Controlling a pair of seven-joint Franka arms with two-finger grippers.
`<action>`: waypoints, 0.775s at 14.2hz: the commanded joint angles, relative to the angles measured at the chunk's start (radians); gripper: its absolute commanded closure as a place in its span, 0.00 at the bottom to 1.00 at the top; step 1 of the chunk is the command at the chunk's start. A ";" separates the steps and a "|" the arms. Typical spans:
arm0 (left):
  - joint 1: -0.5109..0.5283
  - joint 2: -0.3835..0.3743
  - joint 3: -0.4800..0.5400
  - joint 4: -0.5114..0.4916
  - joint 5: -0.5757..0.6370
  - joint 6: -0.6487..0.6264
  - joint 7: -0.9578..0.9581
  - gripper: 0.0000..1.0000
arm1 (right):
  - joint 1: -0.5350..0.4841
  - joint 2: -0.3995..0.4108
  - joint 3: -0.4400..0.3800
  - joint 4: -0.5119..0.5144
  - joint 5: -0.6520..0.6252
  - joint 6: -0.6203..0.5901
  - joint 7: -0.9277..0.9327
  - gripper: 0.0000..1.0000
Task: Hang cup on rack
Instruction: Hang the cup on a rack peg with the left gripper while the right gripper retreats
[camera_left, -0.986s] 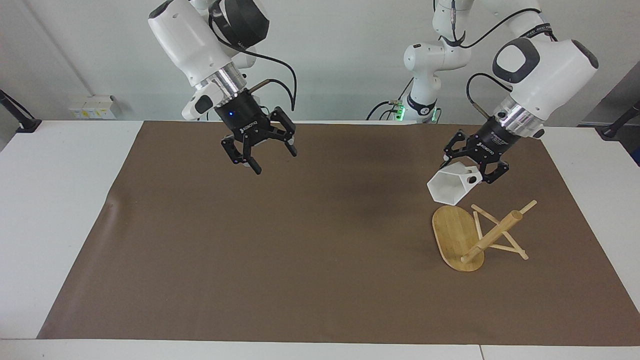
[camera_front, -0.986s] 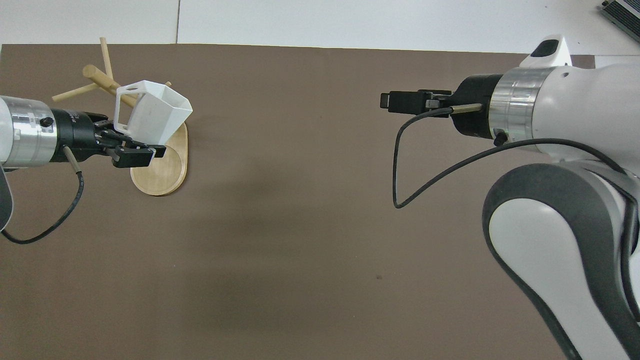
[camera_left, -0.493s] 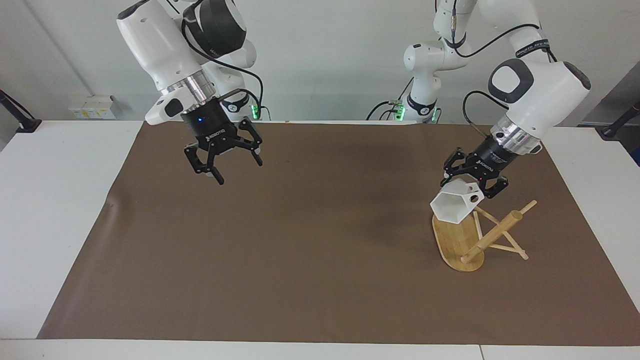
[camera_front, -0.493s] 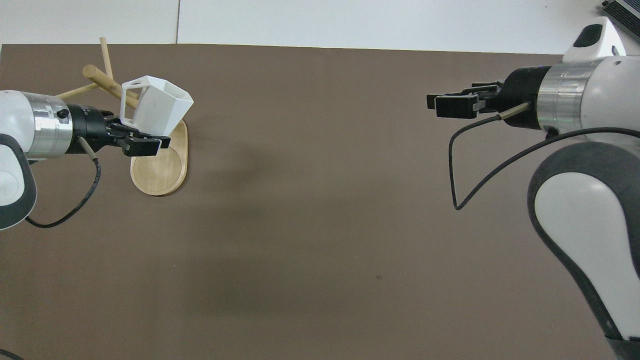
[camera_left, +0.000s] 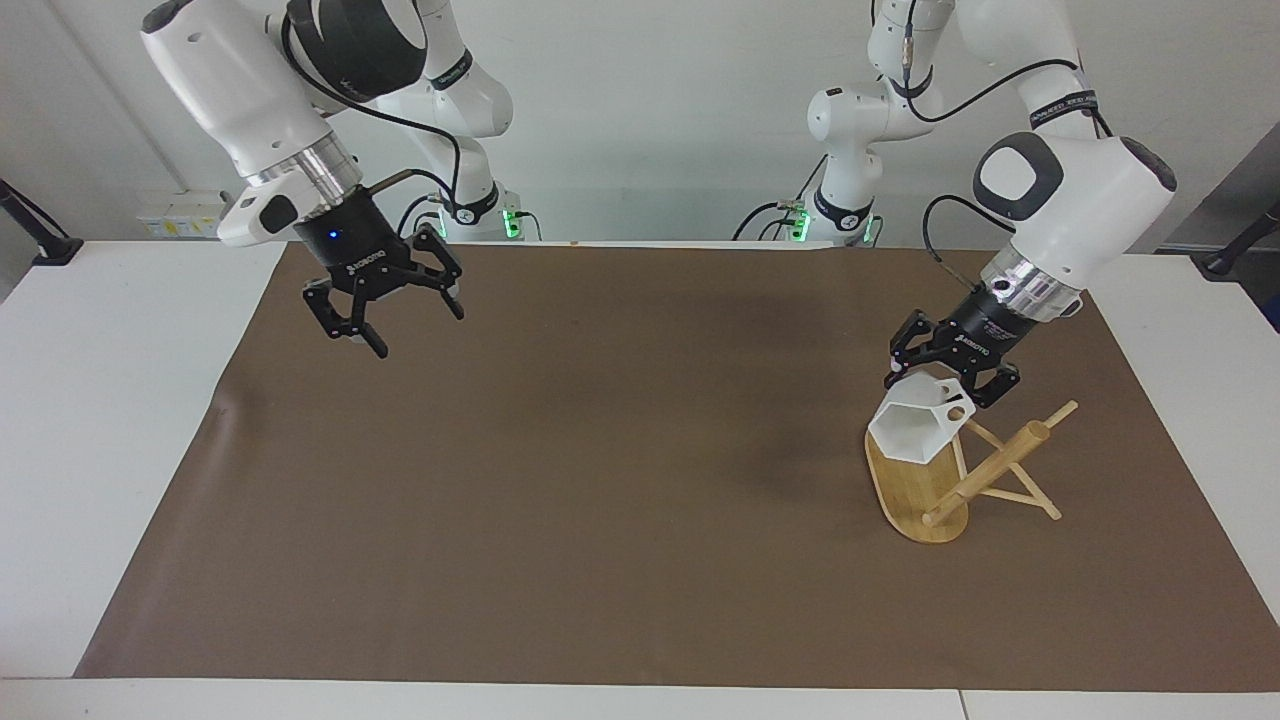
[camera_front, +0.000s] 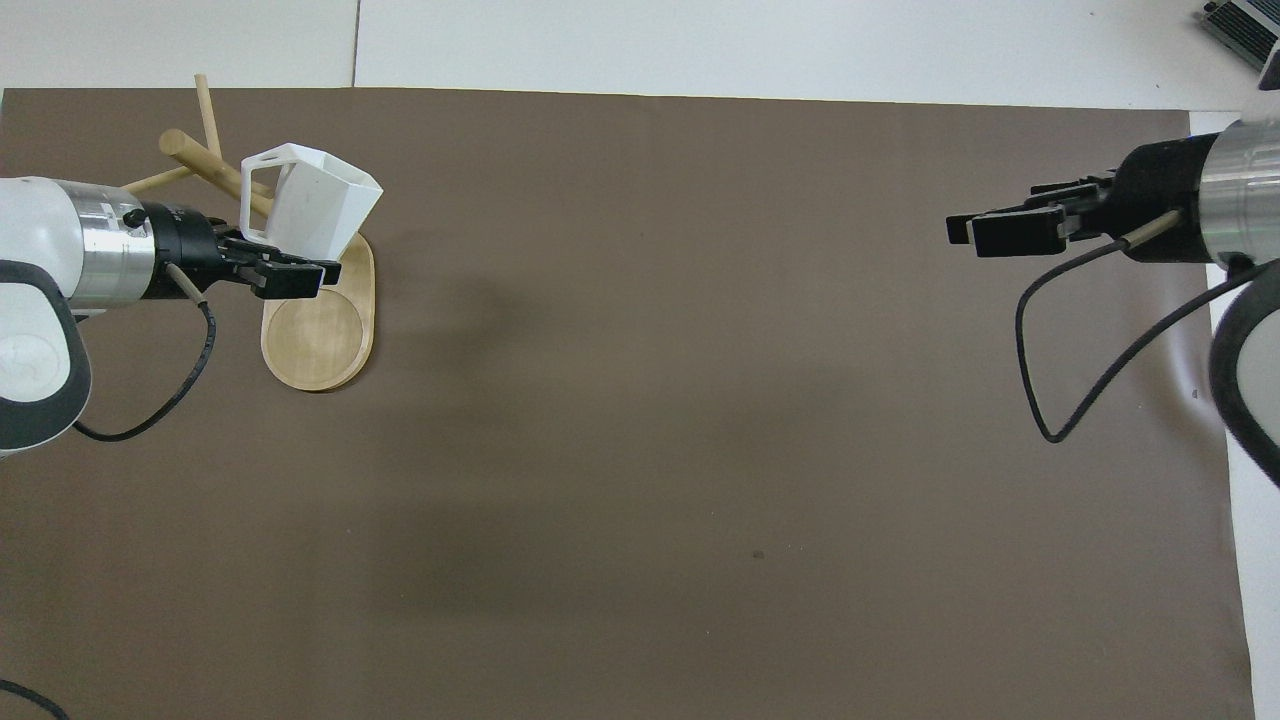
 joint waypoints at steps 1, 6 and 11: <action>-0.016 0.011 0.002 -0.003 0.046 0.060 -0.057 1.00 | -0.007 -0.010 -0.046 0.016 -0.030 -0.079 -0.033 0.00; -0.043 0.026 0.002 -0.004 0.148 0.094 -0.156 1.00 | -0.009 -0.015 -0.106 0.031 -0.182 -0.155 -0.024 0.00; -0.039 0.026 0.003 -0.006 0.151 0.109 -0.165 1.00 | -0.007 -0.024 -0.132 0.031 -0.267 -0.240 0.043 0.00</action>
